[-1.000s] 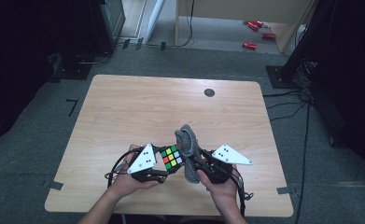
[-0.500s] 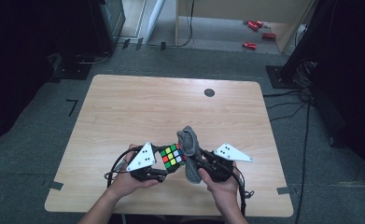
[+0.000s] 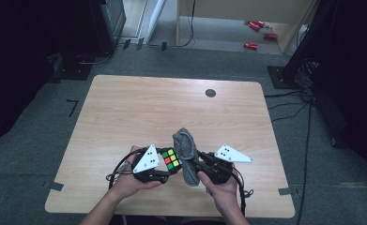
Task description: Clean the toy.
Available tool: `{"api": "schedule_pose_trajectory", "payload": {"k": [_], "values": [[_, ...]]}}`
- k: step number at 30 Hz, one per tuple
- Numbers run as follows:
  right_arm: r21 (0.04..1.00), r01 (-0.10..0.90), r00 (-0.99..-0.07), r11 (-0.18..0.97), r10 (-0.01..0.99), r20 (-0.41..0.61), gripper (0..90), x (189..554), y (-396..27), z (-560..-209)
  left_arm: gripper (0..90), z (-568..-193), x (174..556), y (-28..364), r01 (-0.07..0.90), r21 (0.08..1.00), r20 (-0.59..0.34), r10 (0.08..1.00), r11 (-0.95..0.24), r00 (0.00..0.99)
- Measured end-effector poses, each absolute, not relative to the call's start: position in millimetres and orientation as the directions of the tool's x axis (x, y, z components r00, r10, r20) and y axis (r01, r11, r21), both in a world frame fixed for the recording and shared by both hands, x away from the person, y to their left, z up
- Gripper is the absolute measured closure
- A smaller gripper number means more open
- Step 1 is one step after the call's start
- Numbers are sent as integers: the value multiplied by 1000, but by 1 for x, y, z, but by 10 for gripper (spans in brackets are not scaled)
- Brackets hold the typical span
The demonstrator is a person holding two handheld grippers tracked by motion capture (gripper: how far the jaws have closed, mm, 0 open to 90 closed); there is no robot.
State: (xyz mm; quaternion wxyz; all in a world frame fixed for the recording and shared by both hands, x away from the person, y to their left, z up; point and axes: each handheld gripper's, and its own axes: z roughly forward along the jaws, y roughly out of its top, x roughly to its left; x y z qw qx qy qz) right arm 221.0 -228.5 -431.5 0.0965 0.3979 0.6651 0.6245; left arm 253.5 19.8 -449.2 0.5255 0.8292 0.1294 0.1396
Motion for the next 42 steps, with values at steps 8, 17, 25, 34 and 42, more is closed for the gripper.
{"api": "schedule_pose_trajectory", "payload": {"k": [8, 17, 25, 34, 42], "values": [[901, 422, -629, -103, 682, 373, 728, 225, -237, -433, 347, -438, 254, 31, 76, 954, 32, 350, -291, 936], [911, 393, -677, -127, 631, 380, 724, 216, -228, -419, 346, -442, 253, 27, 57, 938, 71, 347, -343, 935], [861, 482, -610, -163, 643, 463, 724, 230, -242, -443, 347, -432, 258, 42, 94, 965, -4, 343, -246, 939], [912, 398, -653, -100, 667, 359, 730, 223, -235, -431, 347, -433, 256, 38, 90, 964, 0, 340, -251, 941], [936, 335, -674, 107, 721, 159, 731, 222, -213, -453, 347, -424, 259, 47, 142, 979, -85, 340, -146, 937]]}}
